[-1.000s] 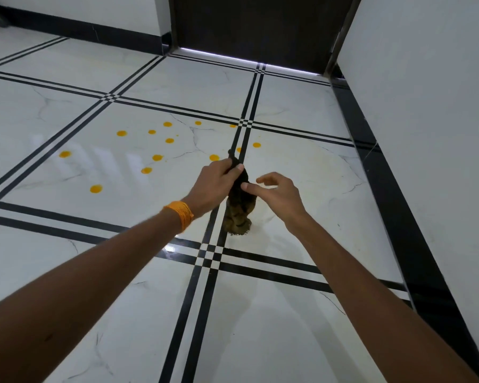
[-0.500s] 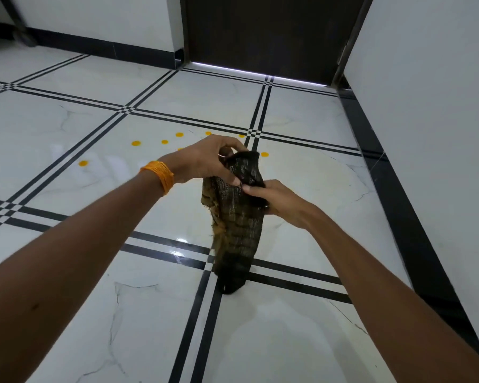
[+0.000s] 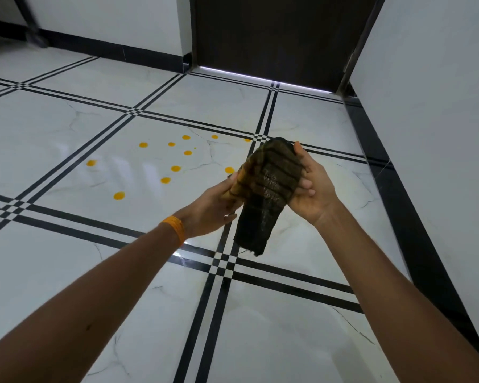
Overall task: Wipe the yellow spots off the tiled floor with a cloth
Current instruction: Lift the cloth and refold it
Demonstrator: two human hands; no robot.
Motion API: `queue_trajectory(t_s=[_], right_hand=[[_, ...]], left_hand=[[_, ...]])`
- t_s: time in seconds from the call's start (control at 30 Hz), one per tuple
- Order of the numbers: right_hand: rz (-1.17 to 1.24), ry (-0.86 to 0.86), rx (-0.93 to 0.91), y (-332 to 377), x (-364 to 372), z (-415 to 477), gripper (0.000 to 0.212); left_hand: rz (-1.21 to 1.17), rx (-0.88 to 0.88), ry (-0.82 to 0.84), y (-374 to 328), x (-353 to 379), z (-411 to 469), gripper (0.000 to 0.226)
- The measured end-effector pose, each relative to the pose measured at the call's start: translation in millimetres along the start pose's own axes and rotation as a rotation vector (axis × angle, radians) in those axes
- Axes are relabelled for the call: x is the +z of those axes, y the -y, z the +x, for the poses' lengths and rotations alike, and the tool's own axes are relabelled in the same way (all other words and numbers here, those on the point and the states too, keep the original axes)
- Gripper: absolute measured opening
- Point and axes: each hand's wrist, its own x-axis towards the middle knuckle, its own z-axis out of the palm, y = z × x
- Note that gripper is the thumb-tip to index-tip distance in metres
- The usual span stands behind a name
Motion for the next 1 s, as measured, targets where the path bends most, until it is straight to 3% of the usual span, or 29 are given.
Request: queue_trajectory(t_s=[0.13, 0.17, 0.27, 0.37, 0.43, 0.5, 0.6, 0.73, 0.87, 1.0], right_hand=[[-0.092, -0.083, -0.024, 1, -8, 1, 0.059], [-0.115, -0.119, -0.028, 1, -13, 1, 0.056], [-0.312, -0.259, -0.046, 1, -29, -1, 0.044], [-0.552, -0.327, -0.093, -6, -39, -1, 0.028], [-0.591, -0.280, -0.136, -11, -41, -2, 0.027], [-0.488, -0.211, -0.156, -17, -41, -2, 0.036], [-0.276, -0.156, -0.074, -32, -38, 0, 0.054], [-0.417, -0.157, 0.057, -51, -33, 3, 0.037], [-0.268, -0.302, -0.050, -36, -38, -2, 0.021], [-0.520, -0.363, -0.053, -25, -51, -6, 0.019]], left_hand=[[-0.179, -0.006, 0.107, -13, 19, -3, 0.072], [-0.160, 0.003, 0.101, -18, 23, -5, 0.064], [0.047, 0.095, -0.077, -26, 24, -3, 0.033], [0.200, 0.162, -0.215, -32, 21, 1, 0.026], [0.179, 0.160, -0.237, -37, 21, 0, 0.027], [0.004, 0.117, -0.203, -44, 24, -1, 0.034], [-0.250, 0.104, -0.036, -52, 21, -3, 0.058], [-0.006, 0.001, 0.074, -44, 9, -4, 0.065], [0.179, -0.110, -0.128, -41, 0, -3, 0.020], [0.246, -0.010, -0.383, -37, -4, 0, 0.020]])
